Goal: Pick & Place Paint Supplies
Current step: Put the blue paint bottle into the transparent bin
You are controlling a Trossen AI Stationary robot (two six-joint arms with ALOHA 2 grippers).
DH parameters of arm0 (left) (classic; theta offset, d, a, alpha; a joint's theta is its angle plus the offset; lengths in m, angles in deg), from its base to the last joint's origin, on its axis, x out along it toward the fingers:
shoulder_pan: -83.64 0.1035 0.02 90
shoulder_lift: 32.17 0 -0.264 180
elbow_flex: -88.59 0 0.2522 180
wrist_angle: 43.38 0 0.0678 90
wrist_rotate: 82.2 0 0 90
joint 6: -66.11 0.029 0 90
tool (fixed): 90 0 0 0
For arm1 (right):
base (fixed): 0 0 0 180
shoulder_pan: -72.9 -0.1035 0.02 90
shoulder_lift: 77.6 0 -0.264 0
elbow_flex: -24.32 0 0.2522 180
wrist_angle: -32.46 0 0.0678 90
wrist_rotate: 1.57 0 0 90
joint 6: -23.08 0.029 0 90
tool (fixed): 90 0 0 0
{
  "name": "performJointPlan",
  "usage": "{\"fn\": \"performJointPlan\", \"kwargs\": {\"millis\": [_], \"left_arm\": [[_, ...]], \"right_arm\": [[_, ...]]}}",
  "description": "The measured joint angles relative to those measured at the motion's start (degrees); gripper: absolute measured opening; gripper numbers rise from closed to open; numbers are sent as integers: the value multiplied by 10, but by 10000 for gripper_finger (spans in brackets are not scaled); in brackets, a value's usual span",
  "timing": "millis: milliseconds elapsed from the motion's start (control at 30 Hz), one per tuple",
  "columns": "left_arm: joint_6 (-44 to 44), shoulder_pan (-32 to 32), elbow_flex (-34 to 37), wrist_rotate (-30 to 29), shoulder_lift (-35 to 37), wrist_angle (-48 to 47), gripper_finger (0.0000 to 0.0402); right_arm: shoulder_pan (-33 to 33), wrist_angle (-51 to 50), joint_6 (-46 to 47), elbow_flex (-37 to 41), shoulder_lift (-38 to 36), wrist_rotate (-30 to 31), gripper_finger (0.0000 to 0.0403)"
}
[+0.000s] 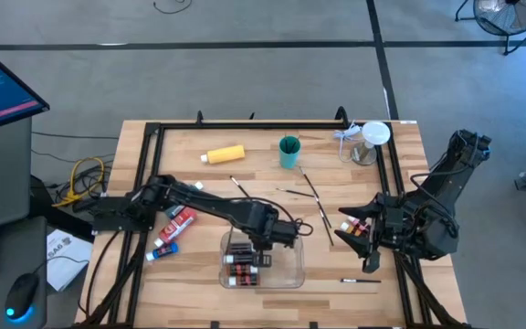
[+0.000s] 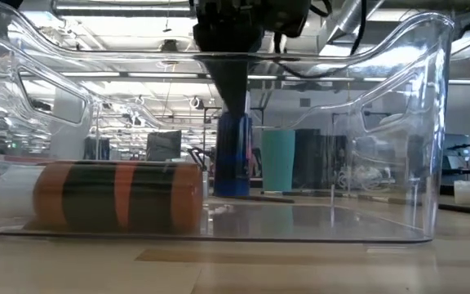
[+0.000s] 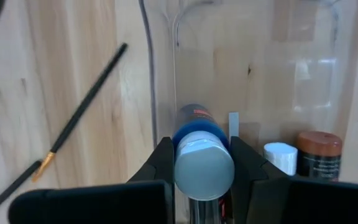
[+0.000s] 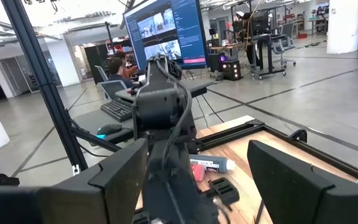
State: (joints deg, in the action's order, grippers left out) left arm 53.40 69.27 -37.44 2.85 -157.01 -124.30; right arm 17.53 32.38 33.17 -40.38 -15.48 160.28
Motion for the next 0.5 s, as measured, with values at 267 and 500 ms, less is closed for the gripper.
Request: {"fn": "performJointPlan", "kwargs": {"millis": [267, 500], "left_arm": [[0, 4, 0, -2, 1, 6, 42], [-1, 3, 1, -1, 1, 6, 42]], "right_arm": [[0, 0, -1, 0, 0, 0, 270], [0, 0, -1, 0, 0, 0, 270]]}}
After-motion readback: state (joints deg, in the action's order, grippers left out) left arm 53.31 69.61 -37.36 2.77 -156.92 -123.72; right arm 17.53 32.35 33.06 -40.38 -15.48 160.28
